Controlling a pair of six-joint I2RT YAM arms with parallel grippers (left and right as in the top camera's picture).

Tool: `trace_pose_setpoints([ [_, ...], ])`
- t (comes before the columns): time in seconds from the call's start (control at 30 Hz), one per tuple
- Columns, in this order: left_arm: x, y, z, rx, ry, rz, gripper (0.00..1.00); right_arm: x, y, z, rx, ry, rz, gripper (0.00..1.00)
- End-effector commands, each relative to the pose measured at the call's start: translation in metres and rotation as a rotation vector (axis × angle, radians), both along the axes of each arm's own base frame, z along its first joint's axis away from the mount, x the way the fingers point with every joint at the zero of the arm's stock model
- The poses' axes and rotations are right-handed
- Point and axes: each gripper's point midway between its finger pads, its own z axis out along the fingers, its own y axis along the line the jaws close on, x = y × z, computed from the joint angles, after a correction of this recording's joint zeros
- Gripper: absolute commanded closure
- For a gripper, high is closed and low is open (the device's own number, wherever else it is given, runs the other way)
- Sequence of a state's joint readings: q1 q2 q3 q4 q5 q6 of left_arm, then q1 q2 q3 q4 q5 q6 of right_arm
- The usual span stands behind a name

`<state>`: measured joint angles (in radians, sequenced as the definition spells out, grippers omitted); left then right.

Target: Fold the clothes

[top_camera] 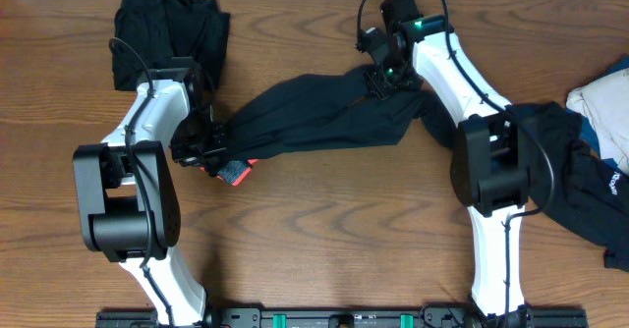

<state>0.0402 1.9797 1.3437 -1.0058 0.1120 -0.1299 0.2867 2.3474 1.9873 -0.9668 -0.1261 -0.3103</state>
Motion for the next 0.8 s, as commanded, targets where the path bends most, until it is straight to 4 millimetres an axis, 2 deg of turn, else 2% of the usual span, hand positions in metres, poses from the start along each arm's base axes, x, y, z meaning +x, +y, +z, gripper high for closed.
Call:
trace_pose_setpoints([
  [0.0,-0.003,0.005,-0.001,0.018,0.012,-0.004,0.91,0.003,-0.017,-0.015,-0.111,-0.006,-0.062,0.54],
  [0.27,-0.003,0.005,-0.001,0.018,0.012,-0.004,0.91,-0.005,-0.022,-0.027,-0.111,0.029,-0.069,0.57],
  [0.43,-0.003,0.005,-0.001,0.018,0.012,-0.004,0.91,-0.010,-0.025,-0.039,-0.123,0.041,-0.076,0.66],
  [0.5,-0.003,0.005,-0.001,0.018,0.012,-0.005,0.91,-0.006,-0.037,-0.040,-0.177,0.021,-0.123,0.72],
  [0.53,-0.003,0.005,-0.001,0.018,0.012,-0.005,0.91,-0.004,-0.044,-0.040,-0.206,0.010,-0.147,0.81],
  [0.57,-0.003,0.005,-0.001,0.019,0.012,-0.006,0.91,-0.002,-0.051,-0.040,-0.228,0.002,-0.158,0.99],
  [0.77,-0.004,0.017,-0.001,0.080,0.016,-0.015,0.93,0.009,-0.104,-0.034,-0.388,-0.048,-0.264,0.99],
])
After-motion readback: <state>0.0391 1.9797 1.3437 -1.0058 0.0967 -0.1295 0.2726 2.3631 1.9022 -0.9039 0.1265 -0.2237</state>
